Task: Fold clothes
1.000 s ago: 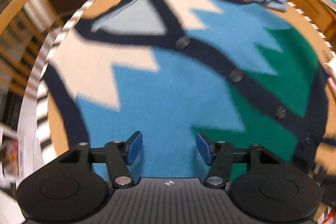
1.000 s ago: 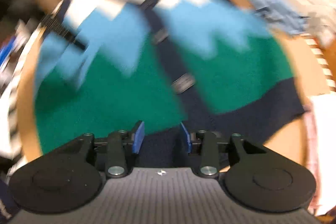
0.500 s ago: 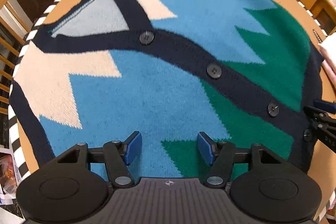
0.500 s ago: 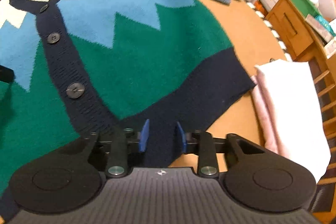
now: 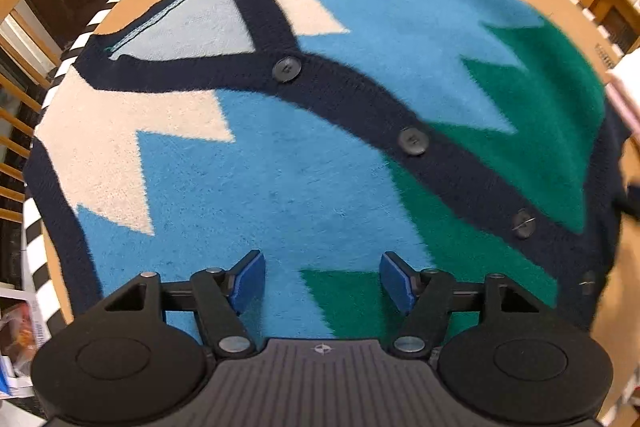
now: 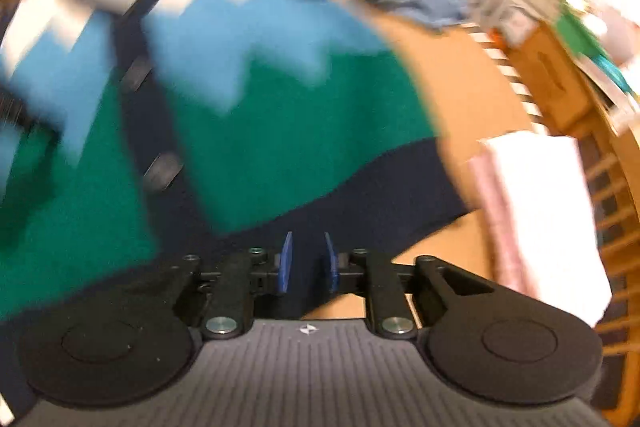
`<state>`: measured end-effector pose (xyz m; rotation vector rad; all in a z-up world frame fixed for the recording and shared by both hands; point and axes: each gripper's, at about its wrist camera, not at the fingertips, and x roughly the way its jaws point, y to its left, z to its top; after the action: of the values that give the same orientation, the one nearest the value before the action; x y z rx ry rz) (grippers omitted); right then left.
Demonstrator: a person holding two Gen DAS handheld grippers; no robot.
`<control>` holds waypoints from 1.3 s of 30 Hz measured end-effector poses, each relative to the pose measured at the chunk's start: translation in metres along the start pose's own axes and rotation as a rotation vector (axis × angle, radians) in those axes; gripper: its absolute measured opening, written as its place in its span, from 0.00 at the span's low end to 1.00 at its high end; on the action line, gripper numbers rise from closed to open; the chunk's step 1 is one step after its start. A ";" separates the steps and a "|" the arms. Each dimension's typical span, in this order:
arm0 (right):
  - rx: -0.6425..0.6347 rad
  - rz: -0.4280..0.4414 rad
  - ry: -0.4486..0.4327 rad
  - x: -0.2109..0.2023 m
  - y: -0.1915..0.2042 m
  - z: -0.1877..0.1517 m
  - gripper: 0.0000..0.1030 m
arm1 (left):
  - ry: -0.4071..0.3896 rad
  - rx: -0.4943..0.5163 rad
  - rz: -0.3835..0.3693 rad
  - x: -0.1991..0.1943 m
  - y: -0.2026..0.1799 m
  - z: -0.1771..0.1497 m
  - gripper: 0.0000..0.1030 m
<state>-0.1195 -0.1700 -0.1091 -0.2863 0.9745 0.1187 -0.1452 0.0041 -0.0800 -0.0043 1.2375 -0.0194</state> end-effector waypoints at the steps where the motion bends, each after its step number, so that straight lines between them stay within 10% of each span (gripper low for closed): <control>1: 0.059 -0.007 -0.042 0.000 -0.020 0.008 0.40 | -0.006 -0.007 -0.028 0.000 -0.003 0.001 0.66; 6: 0.173 0.068 -0.092 0.044 -0.097 0.041 0.41 | -0.008 0.003 -0.082 0.008 -0.037 0.007 0.67; 12: 0.026 0.030 0.024 0.087 -0.085 0.049 0.37 | 0.002 0.032 -0.026 0.017 -0.066 0.018 0.71; 25: 0.223 0.033 0.047 0.096 -0.128 0.031 0.79 | 0.011 -0.024 0.015 0.025 -0.072 0.026 0.80; 29: 0.237 0.064 -0.020 0.064 -0.123 0.027 0.63 | 0.004 -0.020 0.024 0.017 -0.068 0.024 0.79; 39: 0.237 0.211 -0.134 -0.029 -0.059 -0.034 0.71 | -0.063 0.049 -0.010 -0.014 -0.054 0.005 0.80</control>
<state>-0.1495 -0.2357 -0.0918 0.0423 0.8733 0.2103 -0.1457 -0.0497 -0.0638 0.0315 1.1742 -0.0575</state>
